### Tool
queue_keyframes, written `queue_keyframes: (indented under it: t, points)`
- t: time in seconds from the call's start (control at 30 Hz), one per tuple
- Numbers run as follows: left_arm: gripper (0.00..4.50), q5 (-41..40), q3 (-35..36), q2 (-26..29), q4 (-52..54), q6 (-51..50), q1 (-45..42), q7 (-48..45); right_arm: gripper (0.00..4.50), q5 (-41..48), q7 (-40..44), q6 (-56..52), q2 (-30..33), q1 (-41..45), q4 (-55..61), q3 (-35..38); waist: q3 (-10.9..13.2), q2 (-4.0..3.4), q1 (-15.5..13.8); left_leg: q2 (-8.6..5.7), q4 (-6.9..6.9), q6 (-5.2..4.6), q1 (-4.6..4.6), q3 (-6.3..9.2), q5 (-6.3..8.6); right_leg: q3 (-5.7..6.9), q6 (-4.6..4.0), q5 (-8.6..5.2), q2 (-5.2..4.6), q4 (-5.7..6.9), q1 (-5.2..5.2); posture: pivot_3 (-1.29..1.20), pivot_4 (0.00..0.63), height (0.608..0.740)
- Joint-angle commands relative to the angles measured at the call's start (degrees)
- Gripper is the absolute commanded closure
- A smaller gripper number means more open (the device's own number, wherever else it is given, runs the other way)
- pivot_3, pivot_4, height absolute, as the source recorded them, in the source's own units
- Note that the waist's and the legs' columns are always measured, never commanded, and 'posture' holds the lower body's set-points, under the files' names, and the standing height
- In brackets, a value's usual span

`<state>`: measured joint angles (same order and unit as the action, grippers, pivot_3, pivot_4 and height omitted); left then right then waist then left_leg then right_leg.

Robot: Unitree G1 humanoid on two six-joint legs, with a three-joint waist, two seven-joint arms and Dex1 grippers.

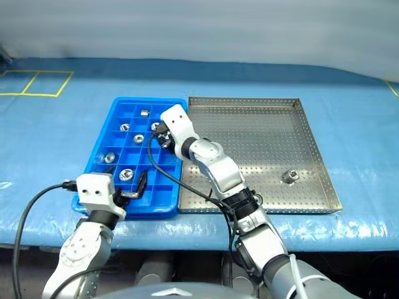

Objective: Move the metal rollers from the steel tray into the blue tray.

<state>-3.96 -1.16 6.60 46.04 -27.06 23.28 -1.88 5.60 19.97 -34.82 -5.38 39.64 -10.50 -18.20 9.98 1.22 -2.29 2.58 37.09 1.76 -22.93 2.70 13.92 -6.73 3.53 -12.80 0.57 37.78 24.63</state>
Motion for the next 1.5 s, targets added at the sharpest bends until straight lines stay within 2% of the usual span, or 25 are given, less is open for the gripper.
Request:
queue_keyframes:
  t: [0.03,0.27,0.43,0.7,0.73,0.9,1.1,1.37,1.5]
  points:
    - [0.00,0.89,0.07,-0.78,3.68,1.49,1.37,1.10,2.79,-0.35,1.47,3.42,-1.53,1.94,-2.16,-0.80,0.00,0.00,-0.87,0.01,0.00,0.00,0.01,0.01,0.00,0.02,-0.07,-0.04,0.01,0.01,0.01,0.40,0.150,0.740]
    - [0.00,1.20,0.01,-2.05,4.85,2.10,4.81,1.80,2.79,-1.58,3.91,5.32,-3.20,1.01,-8.54,-2.73,0.01,-0.01,-3.24,0.01,0.01,0.01,-0.01,-0.01,0.00,0.05,-0.12,-0.08,-0.01,-0.03,0.01,0.43,0.150,0.740]
    - [0.00,1.27,-0.15,-2.11,4.66,2.45,5.08,1.60,2.79,-1.49,2.87,5.27,-3.03,0.62,-10.11,-0.68,0.01,-0.01,-3.56,0.02,-0.01,0.01,-0.02,0.00,0.00,0.07,-0.14,-0.09,0.00,-0.03,0.04,0.41,0.150,0.740]
    - [0.00,0.30,-0.33,-0.90,2.79,2.29,2.71,-0.90,0.17,-1.17,0.75,3.98,-1.99,-0.54,-6.90,2.20,0.02,-0.04,-3.41,0.02,0.01,0.05,-0.01,0.01,-0.02,0.10,-0.14,-0.10,-0.01,-0.02,0.03,0.32,0.150,0.740]
    - [0.00,0.22,-0.36,-0.74,2.57,2.23,2.32,-1.20,0.04,-0.98,0.43,3.76,-1.95,-0.70,-6.17,2.57,0.02,-0.04,-3.38,0.01,0.02,0.07,-0.02,0.01,-0.04,0.11,-0.14,-0.10,-0.02,-0.02,0.02,0.32,0.150,0.740]
    - [0.00,-1.41,-0.84,0.84,0.44,1.36,-1.83,-4.37,0.04,0.07,-0.57,0.32,1.50,-2.65,4.25,6.39,0.03,-0.05,-2.51,0.01,0.01,0.08,-0.05,-0.03,-0.04,0.09,-0.14,-0.10,-0.04,-0.05,0.05,0.20,0.150,0.740]
    - [0.00,-3.12,-2.83,2.98,-3.89,0.45,-7.94,-8.35,0.04,-0.94,-3.79,-5.31,8.04,-7.14,15.52,10.95,0.02,-0.06,0.04,0.01,-0.03,0.08,-0.08,-0.04,-0.04,0.08,-0.15,-0.09,-0.04,-0.06,0.05,0.08,0.150,0.740]
    - [0.00,-5.53,-6.56,6.35,-7.93,-0.61,-13.98,-14.76,0.04,-1.20,-9.39,-12.45,13.56,-15.35,26.07,18.13,0.02,-0.06,5.72,0.00,0.00,0.07,-0.06,-0.07,-0.03,-0.02,-0.03,-0.03,-0.03,0.00,0.03,-0.06,0.150,0.740]
    - [0.00,-6.39,-8.49,8.01,-8.81,-1.38,-15.78,-17.64,0.04,-1.60,-11.58,-14.27,15.10,-19.55,28.72,20.62,0.02,-0.07,7.66,0.00,0.00,0.07,-0.03,-0.08,-0.03,-0.07,0.20,0.11,-0.01,0.02,0.03,-0.09,0.150,0.740]
